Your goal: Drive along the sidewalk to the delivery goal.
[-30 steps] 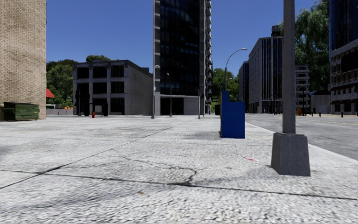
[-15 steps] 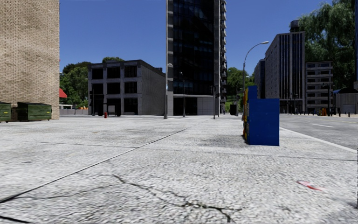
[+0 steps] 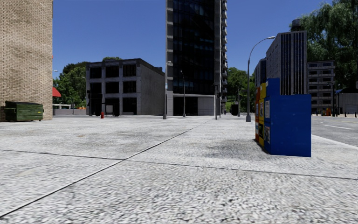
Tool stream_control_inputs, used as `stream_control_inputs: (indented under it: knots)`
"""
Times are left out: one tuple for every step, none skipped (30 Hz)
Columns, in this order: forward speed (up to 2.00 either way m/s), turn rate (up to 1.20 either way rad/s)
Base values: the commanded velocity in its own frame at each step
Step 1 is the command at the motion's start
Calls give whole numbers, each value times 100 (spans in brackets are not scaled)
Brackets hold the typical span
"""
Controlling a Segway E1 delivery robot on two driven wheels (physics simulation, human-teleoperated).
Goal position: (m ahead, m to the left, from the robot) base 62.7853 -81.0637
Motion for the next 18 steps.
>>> stream_control_inputs:
  knots:
    - [200,0]
    - [200,0]
    - [200,0]
    - [200,0]
    - [200,0]
    - [200,0]
    - [200,0]
    - [200,0]
    - [200,0]
    - [200,0]
    - [200,0]
    - [200,0]
    - [200,0]
    - [200,0]
    - [200,0]
    - [200,0]
    - [200,0]
    - [200,0]
